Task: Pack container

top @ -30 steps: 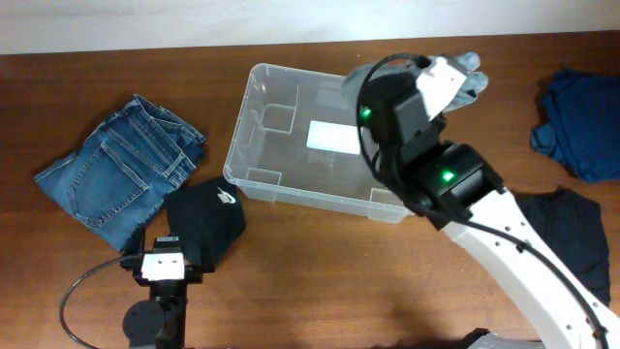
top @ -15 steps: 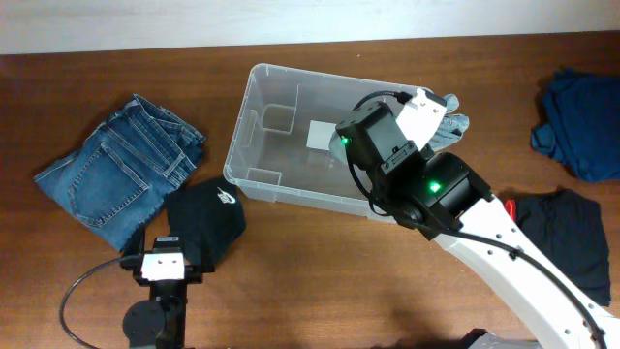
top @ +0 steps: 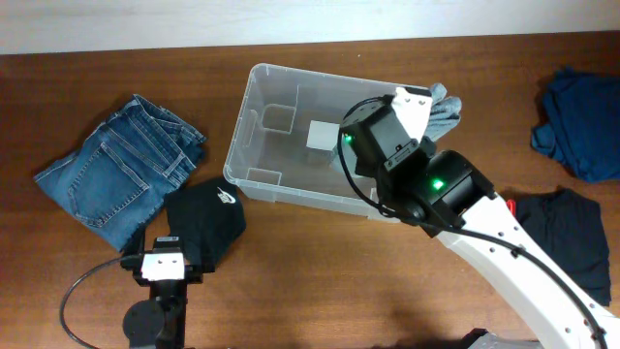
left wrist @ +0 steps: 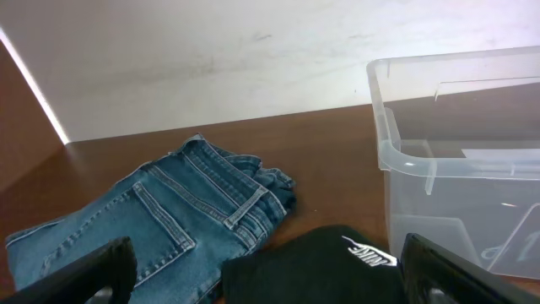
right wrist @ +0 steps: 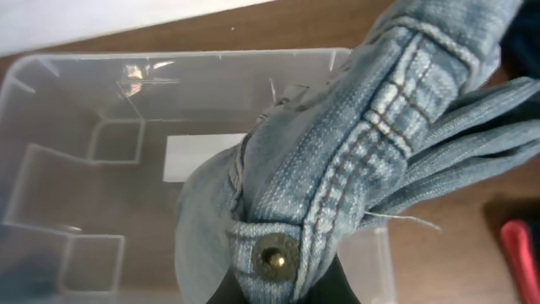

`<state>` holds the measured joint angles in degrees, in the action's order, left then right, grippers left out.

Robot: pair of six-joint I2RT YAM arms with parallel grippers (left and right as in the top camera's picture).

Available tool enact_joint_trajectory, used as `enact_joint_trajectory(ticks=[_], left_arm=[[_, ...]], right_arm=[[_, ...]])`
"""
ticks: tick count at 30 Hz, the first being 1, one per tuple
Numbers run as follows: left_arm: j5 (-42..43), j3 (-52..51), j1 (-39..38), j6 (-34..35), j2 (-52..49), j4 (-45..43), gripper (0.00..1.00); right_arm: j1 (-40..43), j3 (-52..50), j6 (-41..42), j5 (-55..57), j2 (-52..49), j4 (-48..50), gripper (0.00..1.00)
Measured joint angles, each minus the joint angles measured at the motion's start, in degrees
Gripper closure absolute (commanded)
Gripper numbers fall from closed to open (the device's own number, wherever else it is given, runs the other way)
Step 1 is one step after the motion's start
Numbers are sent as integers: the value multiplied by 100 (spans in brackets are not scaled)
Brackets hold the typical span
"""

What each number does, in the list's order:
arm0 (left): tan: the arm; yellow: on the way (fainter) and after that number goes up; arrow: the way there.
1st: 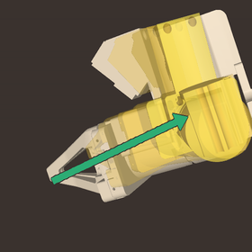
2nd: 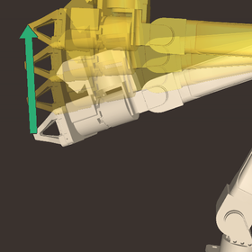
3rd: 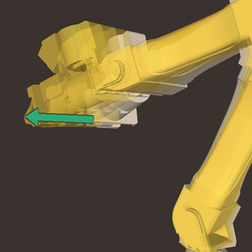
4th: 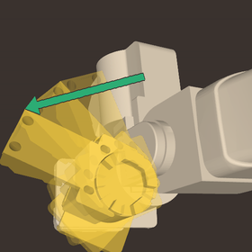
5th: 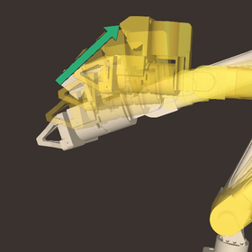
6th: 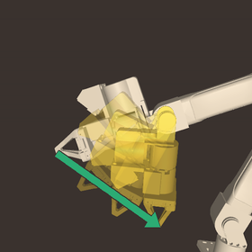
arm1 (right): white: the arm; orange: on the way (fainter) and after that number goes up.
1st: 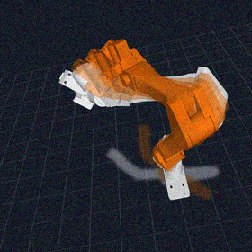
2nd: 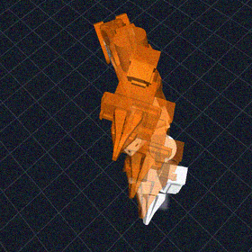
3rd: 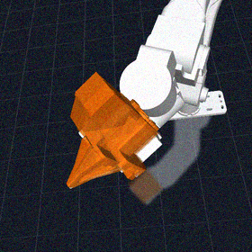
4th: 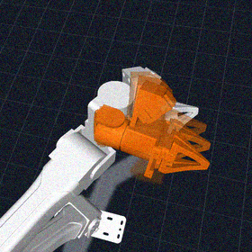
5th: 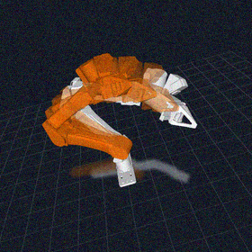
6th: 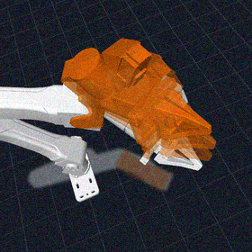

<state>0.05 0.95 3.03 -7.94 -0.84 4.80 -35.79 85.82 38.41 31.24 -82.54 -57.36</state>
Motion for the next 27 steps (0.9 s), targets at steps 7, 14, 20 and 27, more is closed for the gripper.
enact_joint_trajectory(ticks=[7, 14, 20, 27], left_arm=[[0, 0, 0, 0, 0, 0, 0], [0, 0, 0, 0, 0, 0, 0], [0, 0, 0, 0, 0, 0, 0], [0, 0, 0, 0, 0, 0, 0]], right_arm=[[525, 0, -1117, -490, 0, 13, 96], [938, 0, -2127, -940, 0, -260, 96], [942, 0, -2771, -966, 0, -293, 96], [942, 0, -3451, -780, -2, 345, 96]])
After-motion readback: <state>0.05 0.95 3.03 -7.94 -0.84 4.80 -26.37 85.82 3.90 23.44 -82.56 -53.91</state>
